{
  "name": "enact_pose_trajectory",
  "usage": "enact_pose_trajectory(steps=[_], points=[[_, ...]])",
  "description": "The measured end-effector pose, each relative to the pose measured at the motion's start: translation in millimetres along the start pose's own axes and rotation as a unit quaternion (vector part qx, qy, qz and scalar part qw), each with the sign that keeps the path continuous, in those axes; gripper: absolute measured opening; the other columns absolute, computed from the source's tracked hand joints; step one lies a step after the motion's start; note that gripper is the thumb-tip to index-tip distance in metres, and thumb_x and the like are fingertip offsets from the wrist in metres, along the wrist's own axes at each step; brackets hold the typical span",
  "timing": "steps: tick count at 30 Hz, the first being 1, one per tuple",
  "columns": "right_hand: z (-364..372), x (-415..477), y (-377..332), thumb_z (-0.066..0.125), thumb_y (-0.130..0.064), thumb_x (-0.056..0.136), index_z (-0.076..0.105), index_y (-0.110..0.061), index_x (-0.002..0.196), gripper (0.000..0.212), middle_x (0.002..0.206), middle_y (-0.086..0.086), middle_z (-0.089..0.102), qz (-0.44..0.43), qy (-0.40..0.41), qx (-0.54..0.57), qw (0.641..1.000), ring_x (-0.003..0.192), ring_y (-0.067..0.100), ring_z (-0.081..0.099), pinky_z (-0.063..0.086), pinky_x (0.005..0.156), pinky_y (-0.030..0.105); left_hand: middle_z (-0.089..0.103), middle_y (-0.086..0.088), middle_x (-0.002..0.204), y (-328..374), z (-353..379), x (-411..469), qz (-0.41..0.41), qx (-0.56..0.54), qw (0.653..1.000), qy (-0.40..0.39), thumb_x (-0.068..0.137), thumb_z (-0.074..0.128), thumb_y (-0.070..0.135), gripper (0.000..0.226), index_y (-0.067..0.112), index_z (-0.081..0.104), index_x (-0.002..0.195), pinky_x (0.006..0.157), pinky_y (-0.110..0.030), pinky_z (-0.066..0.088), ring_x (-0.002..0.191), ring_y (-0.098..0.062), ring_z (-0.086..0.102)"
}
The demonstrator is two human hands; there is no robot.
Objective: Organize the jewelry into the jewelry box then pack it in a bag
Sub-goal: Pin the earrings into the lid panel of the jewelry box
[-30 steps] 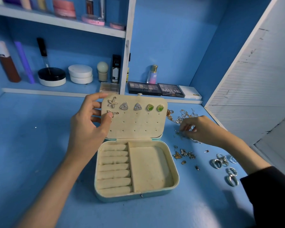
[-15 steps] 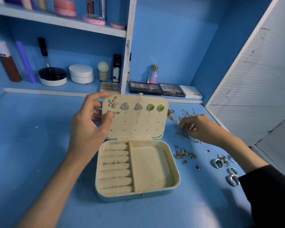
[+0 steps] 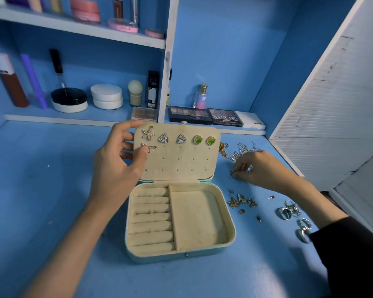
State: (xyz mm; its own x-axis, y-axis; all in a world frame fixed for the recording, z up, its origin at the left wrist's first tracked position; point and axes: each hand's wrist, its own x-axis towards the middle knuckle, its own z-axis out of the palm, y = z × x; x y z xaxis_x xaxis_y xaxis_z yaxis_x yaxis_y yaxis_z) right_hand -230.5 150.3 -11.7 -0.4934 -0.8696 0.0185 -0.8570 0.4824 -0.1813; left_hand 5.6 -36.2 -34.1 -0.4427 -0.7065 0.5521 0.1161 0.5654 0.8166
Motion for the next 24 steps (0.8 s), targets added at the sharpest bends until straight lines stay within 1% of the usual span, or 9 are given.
enact_pose_trajectory(steps=[5,10,13,17,20,22,23,24], points=[[4.3,0.8,0.2,0.07,-0.029,0.08,0.067,-0.024,0.078,0.006,0.079,-0.01,0.062,0.017,0.005,0.004,1.0,0.078,0.012,0.059,0.052,0.073,0.034,0.066,0.015,0.094,-0.5,0.1,-0.6,0.002,0.001,1.0,0.0,0.079,0.06,0.019,0.037,0.033,0.052,0.112,0.069,-0.026,0.055,0.081,-0.009,0.064],[3.4,-0.8,-0.3,0.068,-0.029,0.08,0.066,-0.026,0.078,0.004,0.079,-0.012,0.06,0.003,0.005,-0.002,1.0,0.077,0.012,0.058,0.05,0.071,0.031,0.065,0.015,0.094,0.5,0.1,-0.2,0.0,-0.003,1.0,0.0,0.078,0.059,0.019,0.036,0.034,0.052,0.111,0.068,-0.024,0.054,0.08,-0.008,0.064],[5.1,-0.7,-2.8,0.066,-0.029,0.08,0.065,-0.024,0.078,0.006,0.077,-0.012,0.057,0.008,0.013,-0.013,1.0,0.077,0.014,0.057,0.049,0.069,0.031,0.065,0.015,0.094,0.3,-0.2,-0.2,0.001,-0.004,1.0,-0.002,0.079,0.059,0.019,0.036,0.033,0.052,0.111,0.068,-0.024,0.054,0.08,-0.008,0.064],[7.7,0.3,-3.6,0.063,-0.024,0.081,0.067,-0.02,0.083,0.005,0.078,-0.011,0.056,0.008,0.026,-0.03,0.999,0.079,0.016,0.057,0.047,0.068,0.03,0.065,0.016,0.094,-0.6,0.2,-0.5,0.003,-0.002,1.0,-0.001,0.079,0.059,0.019,0.036,0.033,0.052,0.111,0.069,-0.025,0.054,0.081,-0.008,0.064],[7.4,0.3,-2.3,0.064,-0.022,0.082,0.067,-0.021,0.083,0.004,0.078,-0.012,0.057,0.01,0.026,-0.017,0.999,0.079,0.015,0.058,0.048,0.069,0.03,0.065,0.015,0.094,-1.0,0.1,-0.2,0.003,-0.001,1.0,0.001,0.079,0.059,0.019,0.036,0.033,0.052,0.112,0.069,-0.024,0.054,0.081,-0.008,0.064],[7.0,0.1,0.2,0.065,-0.02,0.082,0.068,-0.021,0.082,0.004,0.077,-0.011,0.06,0.015,0.033,0.007,0.999,0.078,0.015,0.06,0.051,0.071,0.033,0.065,0.015,0.095,-1.0,-0.1,0.0,0.004,0.001,1.0,0.0,0.079,0.059,0.019,0.037,0.033,0.052,0.112,0.069,-0.023,0.054,0.081,-0.007,0.063],[6.0,-0.7,1.1,0.066,-0.019,0.082,0.069,-0.021,0.08,0.004,0.077,-0.011,0.062,0.015,0.039,0.023,0.999,0.077,0.013,0.06,0.051,0.071,0.034,0.065,0.015,0.095,-0.9,-0.1,0.1,0.004,0.001,1.0,-0.001,0.079,0.059,0.019,0.037,0.032,0.052,0.112,0.069,-0.023,0.054,0.081,-0.007,0.063],[4.7,-1.8,1.6,0.066,-0.017,0.081,0.069,-0.021,0.079,0.005,0.077,-0.011,0.063,0.011,0.045,0.041,0.998,0.075,0.009,0.059,0.051,0.07,0.031,0.065,0.015,0.095,-0.8,-0.2,0.1,0.004,0.002,1.0,-0.002,0.079,0.059,0.019,0.037,0.032,0.052,0.113,0.068,-0.023,0.054,0.081,-0.006,0.063]])
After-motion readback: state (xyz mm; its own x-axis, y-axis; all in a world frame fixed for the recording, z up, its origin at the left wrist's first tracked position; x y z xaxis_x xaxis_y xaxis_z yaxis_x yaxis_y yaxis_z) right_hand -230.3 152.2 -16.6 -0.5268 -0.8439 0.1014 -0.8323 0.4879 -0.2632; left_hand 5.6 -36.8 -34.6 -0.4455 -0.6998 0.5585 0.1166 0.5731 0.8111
